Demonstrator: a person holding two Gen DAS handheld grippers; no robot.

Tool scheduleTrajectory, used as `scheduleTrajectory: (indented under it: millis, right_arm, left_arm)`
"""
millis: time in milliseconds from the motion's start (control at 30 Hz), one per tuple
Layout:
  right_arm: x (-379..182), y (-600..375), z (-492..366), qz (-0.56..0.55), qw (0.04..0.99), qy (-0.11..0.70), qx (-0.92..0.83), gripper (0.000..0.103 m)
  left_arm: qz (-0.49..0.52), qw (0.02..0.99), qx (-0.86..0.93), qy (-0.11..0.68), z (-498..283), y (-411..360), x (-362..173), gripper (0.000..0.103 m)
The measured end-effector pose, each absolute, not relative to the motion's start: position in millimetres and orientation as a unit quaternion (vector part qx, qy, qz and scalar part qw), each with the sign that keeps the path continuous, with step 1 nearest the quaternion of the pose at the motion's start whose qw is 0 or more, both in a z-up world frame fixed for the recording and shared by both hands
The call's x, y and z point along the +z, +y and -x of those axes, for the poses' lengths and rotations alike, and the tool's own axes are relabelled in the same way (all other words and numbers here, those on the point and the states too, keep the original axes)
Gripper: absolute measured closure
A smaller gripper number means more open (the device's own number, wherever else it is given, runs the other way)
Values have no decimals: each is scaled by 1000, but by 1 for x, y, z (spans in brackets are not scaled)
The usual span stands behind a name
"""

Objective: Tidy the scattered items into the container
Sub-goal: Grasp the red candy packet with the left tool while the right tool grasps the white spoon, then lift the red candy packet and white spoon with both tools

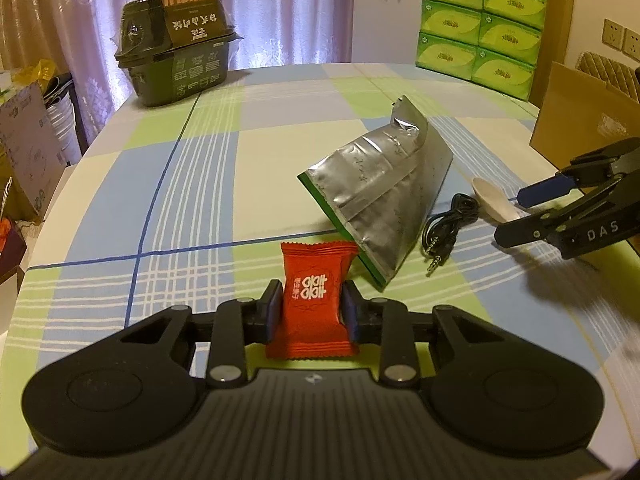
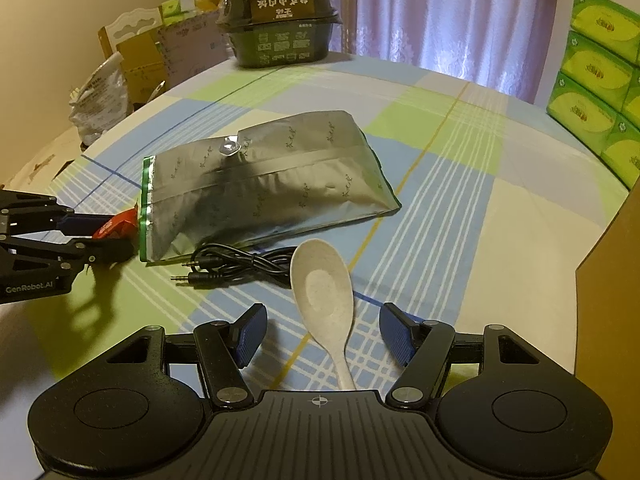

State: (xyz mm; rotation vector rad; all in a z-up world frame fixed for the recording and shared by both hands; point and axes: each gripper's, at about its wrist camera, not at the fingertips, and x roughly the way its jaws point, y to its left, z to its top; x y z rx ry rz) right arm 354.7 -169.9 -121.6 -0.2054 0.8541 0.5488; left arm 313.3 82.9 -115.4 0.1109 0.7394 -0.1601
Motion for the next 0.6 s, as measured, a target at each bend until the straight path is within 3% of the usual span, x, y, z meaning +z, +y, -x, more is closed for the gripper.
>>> scheduleTrajectory:
  millis: [67,233,333,433,500,533,600]
  right_arm:
    - [-123,-169,-356,100,867,409,268,48]
    - [-125,-165,-356,111,868,403,269,48]
    - [-125,-163,-355,118,867,401,270,57]
    - [-125,-162,-355,119,867,402,269,59]
    - [-125,-162,-356,120,868,403,266,68]
    - [-124,-162,-356,119,867,404,265,68]
    - [-124,-161,-356,120,868,406,261,68]
  left_arm:
    - [-57,928,-78,360,-313,82,-116,77]
    - [-58,930,-74,355,-313,82,-117,72]
    - [-50,932,-66,352,-313,86,-118,64]
    - [-44,932,-67,352,-313,87,-118,64]
    - [-44,932,-66,353,-313,86,-118,66]
    - [-42,932,-68,353,-313,86,-117,72]
    - [-41,932,-69,354,-313,86,-116,76]
